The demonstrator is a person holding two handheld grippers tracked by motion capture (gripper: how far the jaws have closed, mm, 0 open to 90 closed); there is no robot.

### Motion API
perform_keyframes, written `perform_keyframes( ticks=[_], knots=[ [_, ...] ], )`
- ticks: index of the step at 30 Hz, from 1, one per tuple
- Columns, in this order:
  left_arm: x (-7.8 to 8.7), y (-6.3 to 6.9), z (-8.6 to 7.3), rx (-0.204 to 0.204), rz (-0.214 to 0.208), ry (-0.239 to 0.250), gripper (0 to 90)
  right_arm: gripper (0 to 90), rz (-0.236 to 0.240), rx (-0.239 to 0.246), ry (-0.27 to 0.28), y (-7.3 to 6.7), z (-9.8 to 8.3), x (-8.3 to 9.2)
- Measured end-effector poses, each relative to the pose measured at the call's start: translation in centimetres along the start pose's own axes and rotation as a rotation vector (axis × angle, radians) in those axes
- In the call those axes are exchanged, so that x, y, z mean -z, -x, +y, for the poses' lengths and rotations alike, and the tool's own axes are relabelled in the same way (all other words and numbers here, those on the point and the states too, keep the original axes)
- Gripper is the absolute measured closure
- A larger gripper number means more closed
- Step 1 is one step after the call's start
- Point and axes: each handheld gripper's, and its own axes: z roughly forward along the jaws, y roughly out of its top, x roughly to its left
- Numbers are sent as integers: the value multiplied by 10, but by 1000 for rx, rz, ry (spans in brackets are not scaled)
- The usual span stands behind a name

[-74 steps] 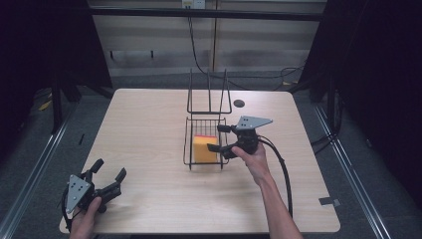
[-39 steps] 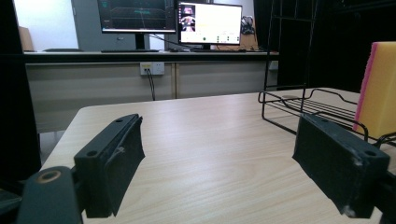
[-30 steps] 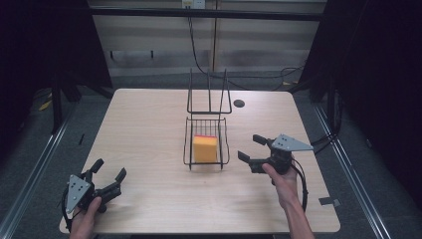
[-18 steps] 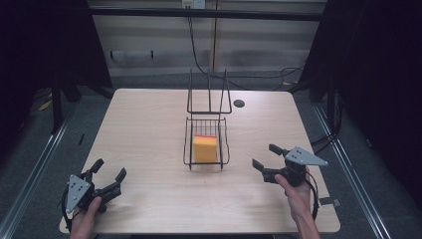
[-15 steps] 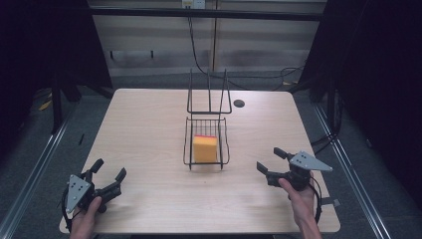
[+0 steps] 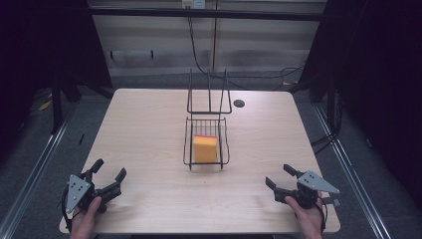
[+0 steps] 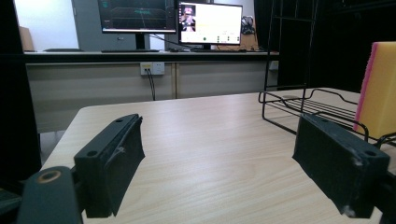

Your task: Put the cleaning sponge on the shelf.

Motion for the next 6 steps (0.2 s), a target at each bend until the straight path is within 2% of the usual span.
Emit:
perform_keyframes(
  ticks=[3,6],
  knots=[
    [0,0,0,-2,1,-1,156,150,-25,-7,33,1,-5,3],
    [0,0,0,-4,3,0,156,150,-36,-12,34,1,-6,4]
  ],
)
